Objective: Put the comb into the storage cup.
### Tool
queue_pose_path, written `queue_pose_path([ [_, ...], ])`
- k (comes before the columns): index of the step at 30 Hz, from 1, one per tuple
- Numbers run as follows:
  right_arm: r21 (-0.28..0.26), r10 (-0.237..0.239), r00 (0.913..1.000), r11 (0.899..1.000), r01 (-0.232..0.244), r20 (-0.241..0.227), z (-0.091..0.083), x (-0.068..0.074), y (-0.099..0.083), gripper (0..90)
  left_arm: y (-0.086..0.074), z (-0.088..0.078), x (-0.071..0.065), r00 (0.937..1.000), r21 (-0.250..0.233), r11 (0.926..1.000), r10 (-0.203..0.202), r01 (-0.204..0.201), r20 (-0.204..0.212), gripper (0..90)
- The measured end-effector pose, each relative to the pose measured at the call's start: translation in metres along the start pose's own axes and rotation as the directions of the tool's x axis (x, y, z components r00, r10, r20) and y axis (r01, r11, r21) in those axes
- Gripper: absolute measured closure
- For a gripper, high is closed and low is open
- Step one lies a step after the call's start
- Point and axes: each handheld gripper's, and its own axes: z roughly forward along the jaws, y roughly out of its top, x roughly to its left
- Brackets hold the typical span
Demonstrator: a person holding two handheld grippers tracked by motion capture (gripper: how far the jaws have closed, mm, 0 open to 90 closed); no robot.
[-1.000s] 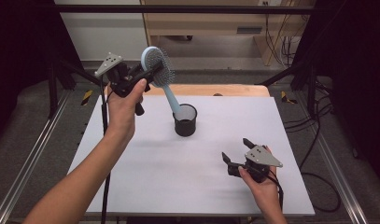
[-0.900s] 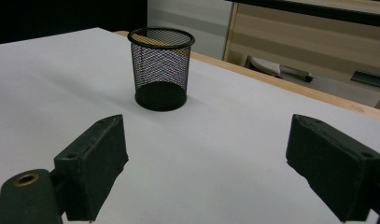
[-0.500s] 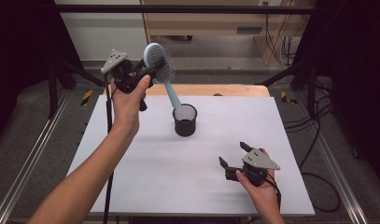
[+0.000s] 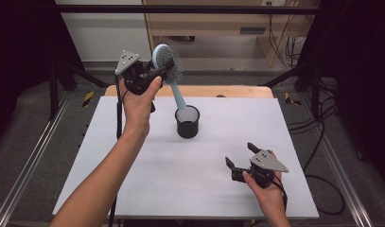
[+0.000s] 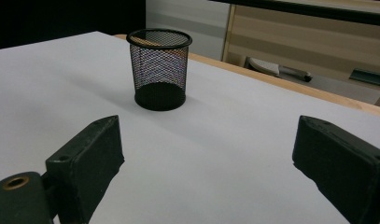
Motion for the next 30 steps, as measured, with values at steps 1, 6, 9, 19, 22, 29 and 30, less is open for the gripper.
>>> queue_pose_path([
  [1,0.000,-0.004,1.0000,1.000,0.004,-0.001,0.000,0.001,0.000,8.7,-0.001,0.001,0.000,1.0000,0.000,1.0000,-0.004,0.004,-0.003,50.8],
  [6,-0.007,-0.009,0.9999,1.000,0.009,0.005,0.001,0.002,-0.001,8.4,-0.003,0.006,0.000,0.9997,0.004,0.9998,-0.020,0.020,-0.015,50.8],
  [9,-0.011,-0.015,0.9998,1.000,0.015,0.009,0.001,0.001,-0.001,8.6,-0.004,0.008,0.002,0.9996,0.005,0.9998,-0.017,0.017,-0.023,50.8],
  [19,-0.005,-0.008,1.0000,1.000,0.008,0.003,0.001,0.001,-0.002,8.0,-0.010,0.015,0.006,0.9988,0.011,0.9996,-0.024,0.025,-0.042,50.7],
  [22,-0.004,-0.009,1.0000,1.000,0.009,0.002,0.001,0.001,-0.002,7.9,-0.011,0.015,0.006,0.9987,0.012,0.9996,-0.024,0.025,-0.045,50.7],
  [29,0.001,-0.013,0.9999,1.000,0.013,-0.004,0.002,0.002,-0.003,7.9,-0.012,0.017,0.005,0.9986,0.011,0.9996,-0.027,0.027,-0.046,50.7],
  [30,0.000,-0.014,0.9999,1.000,0.014,-0.004,0.002,0.002,-0.003,7.9,-0.012,0.017,0.005,0.9986,0.013,0.9996,-0.025,0.025,-0.046,50.7],
])
